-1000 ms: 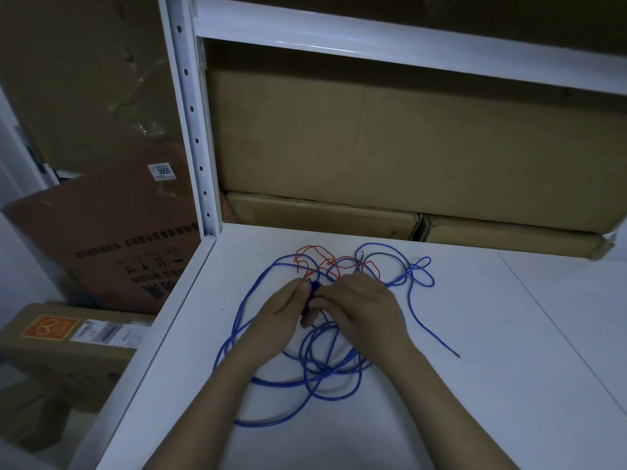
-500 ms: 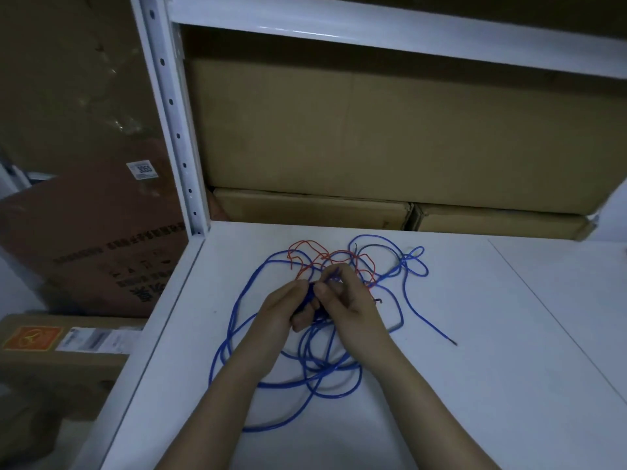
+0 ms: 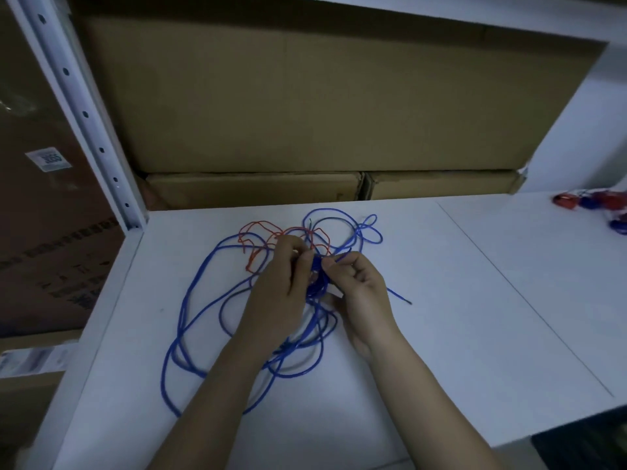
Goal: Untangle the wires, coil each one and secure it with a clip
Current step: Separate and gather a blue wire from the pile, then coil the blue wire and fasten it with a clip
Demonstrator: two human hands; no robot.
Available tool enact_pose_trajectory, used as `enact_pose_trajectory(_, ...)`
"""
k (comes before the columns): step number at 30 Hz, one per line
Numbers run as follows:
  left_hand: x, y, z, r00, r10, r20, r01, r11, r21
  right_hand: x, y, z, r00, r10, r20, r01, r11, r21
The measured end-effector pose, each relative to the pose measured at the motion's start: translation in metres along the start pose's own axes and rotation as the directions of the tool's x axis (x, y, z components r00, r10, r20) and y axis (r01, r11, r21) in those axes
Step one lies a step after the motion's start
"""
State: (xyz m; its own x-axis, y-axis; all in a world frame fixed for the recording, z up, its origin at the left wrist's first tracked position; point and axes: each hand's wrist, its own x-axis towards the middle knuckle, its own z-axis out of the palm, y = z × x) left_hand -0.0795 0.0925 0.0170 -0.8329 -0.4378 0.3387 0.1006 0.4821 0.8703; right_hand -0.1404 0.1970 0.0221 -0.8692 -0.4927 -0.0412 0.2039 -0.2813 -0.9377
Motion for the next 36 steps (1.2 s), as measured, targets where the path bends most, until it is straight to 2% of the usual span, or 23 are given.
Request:
enact_pose_trajectory(4, 0.006, 0.018, 0.031, 0.987, 0.124, 0.102, -0.148, 0.950, 0.276, 0.000, -0.016, -0.033, 0.999, 0.004, -0.041, -0.003, 1.000, 0.016)
enact_pose_trajectory(8, 0.014, 0.044, 0.087, 0.975, 0.191, 0.111, -0.220, 0.885, 0.411, -0.001, -0.039, -0.087, 0.997, 0.002, -0.077, 0.003, 0.998, 0.063)
enact_pose_trajectory(10, 0.018, 0.052, 0.113, 0.977, 0.175, 0.124, -0.209, 0.903, 0.374, -0.004, -0.050, -0.110, 0.994, -0.004, -0.106, 0.013, 0.997, 0.080)
enact_pose_trajectory(13, 0.019, 0.076, 0.180, 0.986, 0.099, 0.132, -0.128, 0.966, 0.227, -0.011, -0.072, -0.177, 0.990, -0.083, -0.114, 0.091, 0.994, 0.064)
enact_pose_trajectory(17, 0.020, 0.112, 0.274, 0.987, 0.079, 0.141, -0.100, 0.985, 0.144, -0.013, -0.103, -0.270, 0.975, -0.202, -0.096, 0.179, 0.962, -0.205)
enact_pose_trajectory(19, 0.024, 0.128, 0.315, 0.987, 0.075, 0.145, -0.094, 0.988, 0.124, -0.009, -0.111, -0.315, 0.956, -0.284, -0.072, 0.222, 0.862, -0.455)
enact_pose_trajectory(20, 0.025, 0.134, 0.334, 0.986, 0.075, 0.149, -0.093, 0.989, 0.118, -0.009, -0.113, -0.335, 0.936, -0.350, -0.047, 0.248, 0.747, -0.617)
enact_pose_trajectory(22, 0.030, 0.147, 0.368, 0.982, 0.079, 0.170, -0.098, 0.989, 0.108, -0.008, -0.117, -0.371, 0.877, -0.480, 0.017, 0.243, 0.414, -0.877)
enact_pose_trajectory(23, 0.034, 0.152, 0.384, 0.980, 0.077, 0.185, -0.097, 0.990, 0.105, -0.008, -0.122, -0.388, 0.860, -0.508, 0.047, 0.225, 0.295, -0.929)
enact_pose_trajectory(24, 0.038, 0.157, 0.399, 0.977, 0.078, 0.198, -0.099, 0.990, 0.102, -0.006, -0.128, -0.403, 0.868, -0.492, 0.070, 0.219, 0.253, -0.942)
enact_pose_trajectory(25, 0.042, 0.161, 0.414, 0.973, 0.084, 0.213, -0.107, 0.989, 0.099, -0.004, -0.135, -0.418, 0.890, -0.449, 0.079, 0.227, 0.287, -0.931)
enact_pose_trajectory(28, 0.057, 0.169, 0.456, 0.962, 0.125, 0.242, -0.145, 0.987, 0.066, 0.006, -0.154, -0.457, 0.963, -0.266, 0.033, 0.203, 0.640, -0.741)
enact_pose_trajectory(30, 0.069, 0.172, 0.487, 0.957, 0.133, 0.257, -0.147, 0.988, 0.039, 0.018, -0.163, -0.482, 0.969, -0.245, -0.041, 0.162, 0.746, -0.646)
enact_pose_trajectory(32, 0.083, 0.177, 0.520, 0.954, 0.125, 0.272, -0.131, 0.991, 0.003, 0.032, -0.170, -0.507, 0.960, -0.256, -0.114, 0.132, 0.772, -0.622)
enact_pose_trajectory(36, 0.116, 0.190, 0.584, 0.945, 0.125, 0.301, -0.102, 0.991, -0.092, 0.066, -0.190, -0.560, 0.887, -0.413, -0.204, 0.107, 0.614, -0.782)
